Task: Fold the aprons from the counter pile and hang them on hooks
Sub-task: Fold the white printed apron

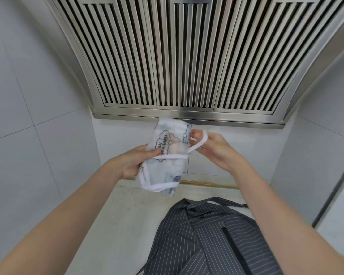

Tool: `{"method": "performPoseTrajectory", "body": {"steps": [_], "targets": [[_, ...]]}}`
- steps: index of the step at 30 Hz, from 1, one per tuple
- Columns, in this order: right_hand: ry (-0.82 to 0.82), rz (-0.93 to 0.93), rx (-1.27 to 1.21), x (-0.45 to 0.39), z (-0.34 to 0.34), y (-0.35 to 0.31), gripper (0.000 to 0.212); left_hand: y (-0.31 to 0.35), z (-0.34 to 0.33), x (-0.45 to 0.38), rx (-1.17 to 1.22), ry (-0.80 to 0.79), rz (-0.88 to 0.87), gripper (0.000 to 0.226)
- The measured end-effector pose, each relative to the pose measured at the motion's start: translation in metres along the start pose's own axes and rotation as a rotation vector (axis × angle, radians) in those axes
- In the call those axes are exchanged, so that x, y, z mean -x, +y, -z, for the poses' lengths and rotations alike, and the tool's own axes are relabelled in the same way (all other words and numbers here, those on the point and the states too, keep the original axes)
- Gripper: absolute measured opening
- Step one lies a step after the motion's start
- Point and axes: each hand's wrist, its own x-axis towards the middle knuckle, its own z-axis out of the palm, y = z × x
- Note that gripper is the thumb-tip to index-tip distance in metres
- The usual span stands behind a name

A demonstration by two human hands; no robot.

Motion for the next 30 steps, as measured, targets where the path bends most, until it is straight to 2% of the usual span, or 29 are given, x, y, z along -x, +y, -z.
{"method": "performPoseTrajectory", "body": {"steps": [2,3,5,6,8,10,12,14,21,25,28,30], "targets": [[-0.068,0.005,0.348,0.002,-0.005,-0.013,0.061,-0.002,0.005,-0.001,-0.127,-0.067,0.056,0.04],[-0.051,0.02,0.442,0.003,-0.008,-0.017,0.062,-0.001,0.006,-0.001,-0.175,-0.11,0.071,0.051],[-0.011,0.067,0.475,0.006,-0.012,-0.024,0.058,0.004,0.008,-0.004,-0.269,-0.189,0.084,0.072],[-0.021,0.079,0.498,0.008,-0.014,-0.027,0.053,0.008,0.008,-0.004,-0.335,-0.218,0.097,0.075],[-0.129,0.045,0.61,0.014,-0.018,-0.032,0.036,0.014,0.006,-0.003,-0.492,-0.25,0.134,0.066],[-0.168,0.04,0.707,0.015,-0.022,-0.03,0.024,0.019,0.0,-0.003,-0.626,-0.258,0.163,0.043],[-0.161,0.04,0.721,0.014,-0.023,-0.026,0.023,0.022,-0.008,-0.003,-0.732,-0.271,0.177,0.027],[-0.161,0.016,0.676,0.013,-0.02,-0.022,0.021,0.023,-0.014,-0.002,-0.791,-0.307,0.179,0.021],[-0.235,-0.048,0.568,0.021,-0.004,-0.034,0.016,0.006,-0.027,-0.007,-0.485,-0.34,0.114,0.03],[-0.205,-0.049,0.722,0.025,-0.007,-0.031,0.008,0.005,-0.032,-0.015,-0.665,-0.42,0.129,0.021],[-0.249,-0.123,0.865,0.027,-0.008,-0.029,0.016,0.001,-0.035,-0.022,-0.832,-0.429,0.13,0.026],[-0.265,-0.163,0.873,0.028,-0.004,-0.025,0.022,-0.001,-0.038,-0.028,-0.907,-0.428,0.122,0.026]]}}
